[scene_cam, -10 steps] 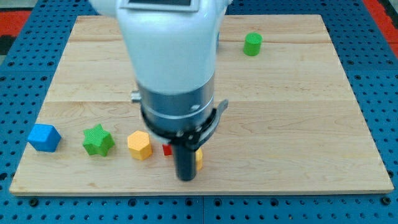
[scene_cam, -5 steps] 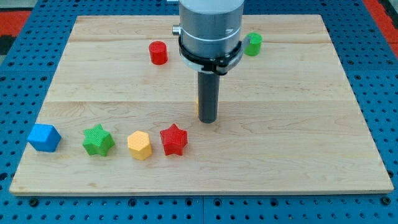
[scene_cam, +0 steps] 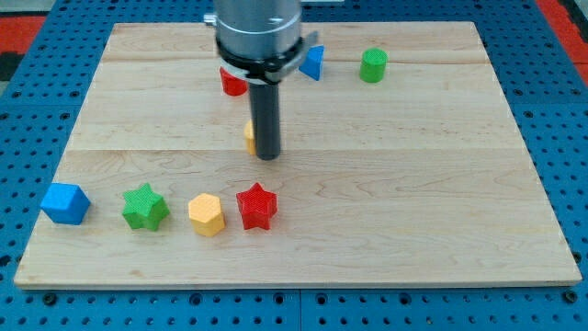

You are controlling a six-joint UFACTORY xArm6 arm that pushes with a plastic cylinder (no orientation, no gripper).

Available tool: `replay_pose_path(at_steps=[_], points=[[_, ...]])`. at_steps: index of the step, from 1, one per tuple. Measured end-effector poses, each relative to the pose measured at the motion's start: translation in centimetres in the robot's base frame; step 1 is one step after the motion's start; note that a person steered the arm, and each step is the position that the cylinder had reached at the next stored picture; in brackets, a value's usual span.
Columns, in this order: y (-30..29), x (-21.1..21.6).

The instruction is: Slide the yellow heart below the red circle

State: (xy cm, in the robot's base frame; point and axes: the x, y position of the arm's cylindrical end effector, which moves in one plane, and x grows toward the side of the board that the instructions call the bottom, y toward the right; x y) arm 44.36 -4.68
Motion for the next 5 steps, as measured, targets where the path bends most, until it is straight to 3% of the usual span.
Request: replay_pose_path(at_steps=[1,2,4,5], points=[[-0.4,-2.8],[-1.9,-3.6],[2.5,-4.4],[0.3,-5.2]])
